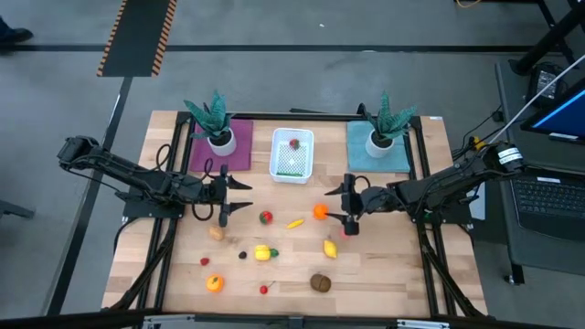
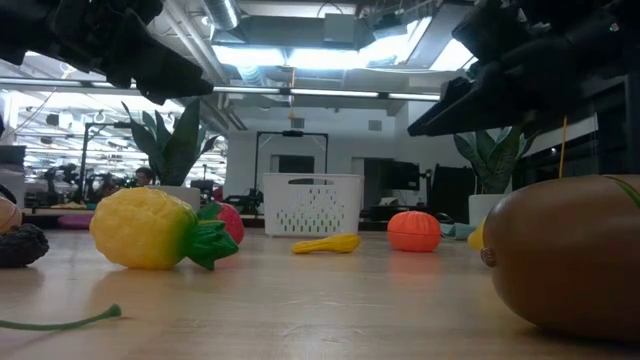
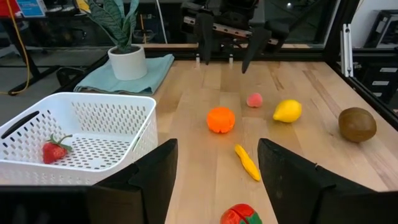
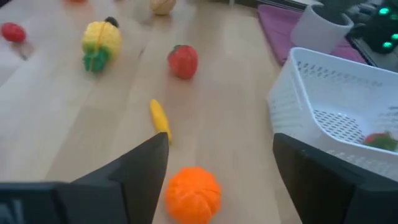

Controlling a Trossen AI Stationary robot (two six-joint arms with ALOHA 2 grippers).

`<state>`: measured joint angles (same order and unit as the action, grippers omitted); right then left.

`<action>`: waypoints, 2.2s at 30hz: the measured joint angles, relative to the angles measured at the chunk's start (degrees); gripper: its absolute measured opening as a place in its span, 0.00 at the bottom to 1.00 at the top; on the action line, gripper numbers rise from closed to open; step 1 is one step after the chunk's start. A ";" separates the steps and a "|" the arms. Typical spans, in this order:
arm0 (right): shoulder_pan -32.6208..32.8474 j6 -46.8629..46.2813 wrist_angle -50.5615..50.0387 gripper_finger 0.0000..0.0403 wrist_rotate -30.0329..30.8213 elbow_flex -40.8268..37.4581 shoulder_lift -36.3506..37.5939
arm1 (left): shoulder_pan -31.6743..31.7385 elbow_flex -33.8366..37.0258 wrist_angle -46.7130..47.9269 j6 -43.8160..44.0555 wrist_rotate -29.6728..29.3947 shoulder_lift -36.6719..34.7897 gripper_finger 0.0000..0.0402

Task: Pick and placing Produce into tupperware
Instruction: Put the orange pumpkin into the white bin

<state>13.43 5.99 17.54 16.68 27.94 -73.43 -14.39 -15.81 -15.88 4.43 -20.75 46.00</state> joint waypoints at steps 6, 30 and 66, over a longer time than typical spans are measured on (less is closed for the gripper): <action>-0.02 1.75 -0.14 0.72 -7.41 -0.02 0.00 | 0.00 0.00 0.00 0.04 0.02 0.00 0.55; -0.11 4.99 0.31 0.72 -11.36 -0.02 0.02 | 0.00 0.00 0.02 0.04 0.02 0.00 0.55; -1.92 0.03 -0.55 0.72 -10.33 -0.04 0.00 | 0.02 0.00 0.44 0.13 -0.01 0.02 0.56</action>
<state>11.51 6.02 16.99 6.35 27.90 -73.43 -14.38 -15.81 -15.44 4.56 -20.75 46.01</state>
